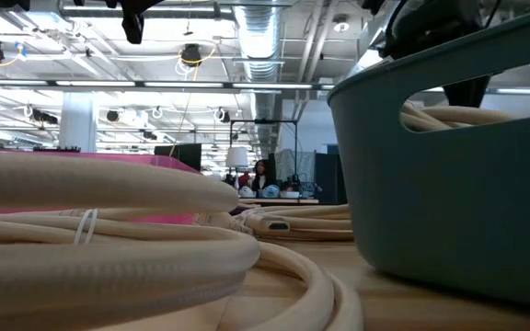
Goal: Pick & Place USB Port
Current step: Put the blue charger cable into the red bin
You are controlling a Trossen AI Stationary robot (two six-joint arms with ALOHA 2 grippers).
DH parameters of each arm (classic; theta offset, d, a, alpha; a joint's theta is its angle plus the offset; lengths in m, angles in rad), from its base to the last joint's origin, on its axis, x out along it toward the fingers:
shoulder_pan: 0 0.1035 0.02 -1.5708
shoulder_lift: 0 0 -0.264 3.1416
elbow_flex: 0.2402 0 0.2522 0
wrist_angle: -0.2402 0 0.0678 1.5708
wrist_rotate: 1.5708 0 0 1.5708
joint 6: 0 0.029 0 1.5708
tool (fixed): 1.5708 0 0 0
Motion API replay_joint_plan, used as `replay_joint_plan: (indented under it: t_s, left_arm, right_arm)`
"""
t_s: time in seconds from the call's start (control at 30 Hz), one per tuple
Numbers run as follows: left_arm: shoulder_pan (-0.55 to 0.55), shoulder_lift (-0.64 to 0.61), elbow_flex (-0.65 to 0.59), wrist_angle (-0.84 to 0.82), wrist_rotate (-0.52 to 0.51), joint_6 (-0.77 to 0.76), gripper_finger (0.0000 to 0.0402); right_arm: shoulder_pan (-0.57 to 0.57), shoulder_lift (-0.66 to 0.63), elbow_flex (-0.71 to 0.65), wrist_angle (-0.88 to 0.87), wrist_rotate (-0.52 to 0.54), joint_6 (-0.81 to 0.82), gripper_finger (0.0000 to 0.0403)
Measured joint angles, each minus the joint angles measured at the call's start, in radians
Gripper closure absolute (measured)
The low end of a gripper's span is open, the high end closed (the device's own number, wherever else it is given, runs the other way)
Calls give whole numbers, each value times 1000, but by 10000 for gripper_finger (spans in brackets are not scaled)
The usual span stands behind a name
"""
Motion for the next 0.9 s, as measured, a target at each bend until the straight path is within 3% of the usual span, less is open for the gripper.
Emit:
replay_joint_plan:
  t_s: [0.3,0.53,0.9]
  left_arm:
    - [0,0,0,0,0,0,371]
    - [0,0,0,0,0,0,371]
    - [0,0,0,-1,0,22,371]
  right_arm:
    - [-58,0,0,11,139,-58,292]
    - [-98,20,-41,41,106,44,279]
    - [-52,22,-150,96,0,71,198]
